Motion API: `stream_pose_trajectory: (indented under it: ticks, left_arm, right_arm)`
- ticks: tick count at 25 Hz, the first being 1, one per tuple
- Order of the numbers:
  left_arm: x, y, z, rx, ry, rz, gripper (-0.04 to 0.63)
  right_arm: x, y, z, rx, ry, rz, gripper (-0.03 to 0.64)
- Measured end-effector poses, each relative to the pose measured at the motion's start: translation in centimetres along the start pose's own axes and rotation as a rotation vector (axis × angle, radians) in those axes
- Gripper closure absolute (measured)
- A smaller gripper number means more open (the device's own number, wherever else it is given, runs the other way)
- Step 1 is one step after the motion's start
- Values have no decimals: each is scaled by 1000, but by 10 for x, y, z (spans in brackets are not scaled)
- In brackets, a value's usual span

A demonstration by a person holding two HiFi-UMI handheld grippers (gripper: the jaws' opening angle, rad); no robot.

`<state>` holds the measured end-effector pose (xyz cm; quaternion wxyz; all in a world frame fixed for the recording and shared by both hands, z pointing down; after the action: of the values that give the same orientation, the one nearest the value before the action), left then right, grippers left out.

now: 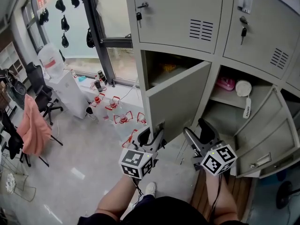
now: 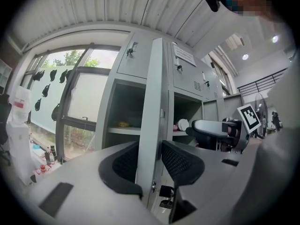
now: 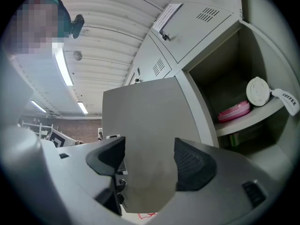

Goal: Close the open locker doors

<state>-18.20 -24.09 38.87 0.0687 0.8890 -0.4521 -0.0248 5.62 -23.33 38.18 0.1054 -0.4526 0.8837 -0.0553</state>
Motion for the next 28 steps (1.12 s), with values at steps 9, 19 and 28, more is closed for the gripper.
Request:
stream_pose_trajectory:
  ticks: [9,19,28]
  left_arm:
    - [13,39,5,-4,2,-28,424]
    - [33,76,10,-12,-5,-83,417]
    - [55,103,14,-11,2,-150,411]
  right_arm:
    - [46,10,-11,0,20,5,298]
    - [83,18,-16,-21,32,-26,302]
    - [108,13,-26,-19,29,-86,302]
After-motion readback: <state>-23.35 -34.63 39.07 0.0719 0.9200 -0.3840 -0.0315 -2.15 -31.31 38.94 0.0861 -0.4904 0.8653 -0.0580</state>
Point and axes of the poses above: the fingertips, and each gripper's own axes: x forward along the fingers, y to its left, z out of its top, the point moved 9 cm from there along -x, backward along the fingers, and after that the axes turned 3 degrees about -x, right-handed, at the moved point
